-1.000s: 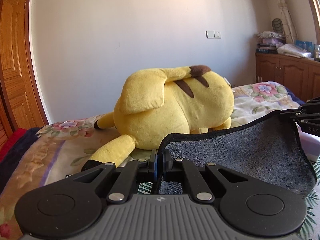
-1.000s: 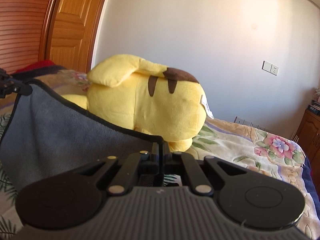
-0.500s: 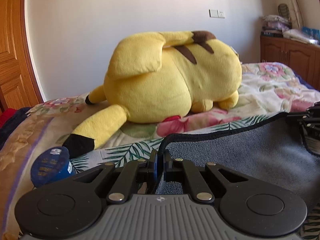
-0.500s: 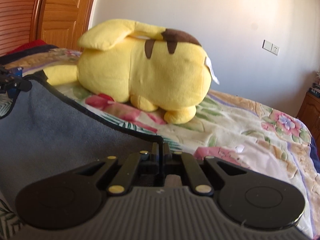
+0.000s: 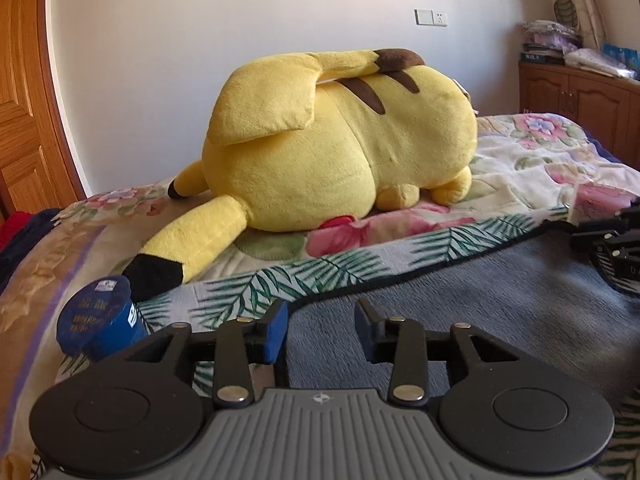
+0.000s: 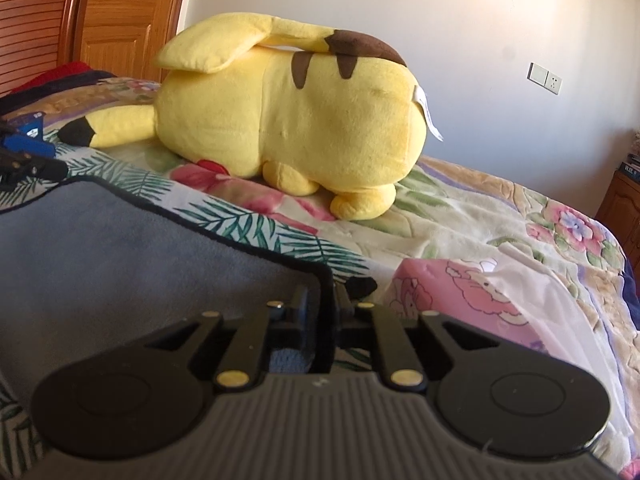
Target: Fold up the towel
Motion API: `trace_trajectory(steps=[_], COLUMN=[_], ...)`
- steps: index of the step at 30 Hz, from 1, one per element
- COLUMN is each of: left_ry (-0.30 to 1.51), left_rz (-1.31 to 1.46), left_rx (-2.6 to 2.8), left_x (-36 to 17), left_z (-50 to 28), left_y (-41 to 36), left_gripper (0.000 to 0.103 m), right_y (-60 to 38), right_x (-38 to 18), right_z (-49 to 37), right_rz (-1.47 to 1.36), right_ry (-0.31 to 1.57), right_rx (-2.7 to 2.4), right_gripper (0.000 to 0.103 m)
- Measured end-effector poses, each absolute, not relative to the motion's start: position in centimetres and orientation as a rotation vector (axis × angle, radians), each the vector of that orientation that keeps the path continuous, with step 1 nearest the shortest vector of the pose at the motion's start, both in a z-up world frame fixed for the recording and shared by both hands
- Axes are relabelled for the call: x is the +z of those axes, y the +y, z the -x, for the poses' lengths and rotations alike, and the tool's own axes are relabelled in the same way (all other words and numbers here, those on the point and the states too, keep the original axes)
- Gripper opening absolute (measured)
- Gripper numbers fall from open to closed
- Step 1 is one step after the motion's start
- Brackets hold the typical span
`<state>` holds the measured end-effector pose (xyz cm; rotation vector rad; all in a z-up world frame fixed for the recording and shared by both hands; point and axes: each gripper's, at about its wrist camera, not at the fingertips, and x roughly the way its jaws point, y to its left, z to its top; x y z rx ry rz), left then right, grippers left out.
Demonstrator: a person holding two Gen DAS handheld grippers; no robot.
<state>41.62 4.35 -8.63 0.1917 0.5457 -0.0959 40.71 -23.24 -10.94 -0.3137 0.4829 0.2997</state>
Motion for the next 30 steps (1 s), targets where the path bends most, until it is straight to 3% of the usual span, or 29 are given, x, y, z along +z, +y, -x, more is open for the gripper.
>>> trace_trajectory(steps=[1, 2, 3, 7, 21, 30], left_ry=[0.548, 0.547, 0.549, 0.552, 0.545, 0.527], left_rz=[-0.192, -0.188, -0.187, -0.185, -0.177, -0.174], left_rx=[-0.099, -0.104, -0.11, -0.134, -0.159, -0.171], left_x=[-8.4, -8.1, -7.7, -6.2, 0.1, 3.0], left_z=[-41.3, -40.9, -40.5, -38.1, -30.3, -25.6], left_y=[4.3, 4.1, 4.0, 3.4, 2.9, 2.3], left_gripper=[0.022, 0.024, 0.025, 0.033, 0.044, 0.051], right_y=[-23.3, -23.3, -23.5, -23.9, -24.9, -25.6], right_x=[-10.7, -10.3, -9.9, -7.9, -1.9, 1.3], right_z=[-40.4, -40.1, -39.7, -38.1, -31.0, -26.7], right_rz=[0.317, 0.315, 0.308, 0.269, 0.207, 0.163], right_ry=[0.487, 0.483, 0.475, 0.478, 0.472, 0.463], right_rx=[0.3, 0.302, 0.306, 0.316, 0.331, 0.325], right_gripper=[0.024, 0.04, 0.045, 0.045, 0.045, 0.052])
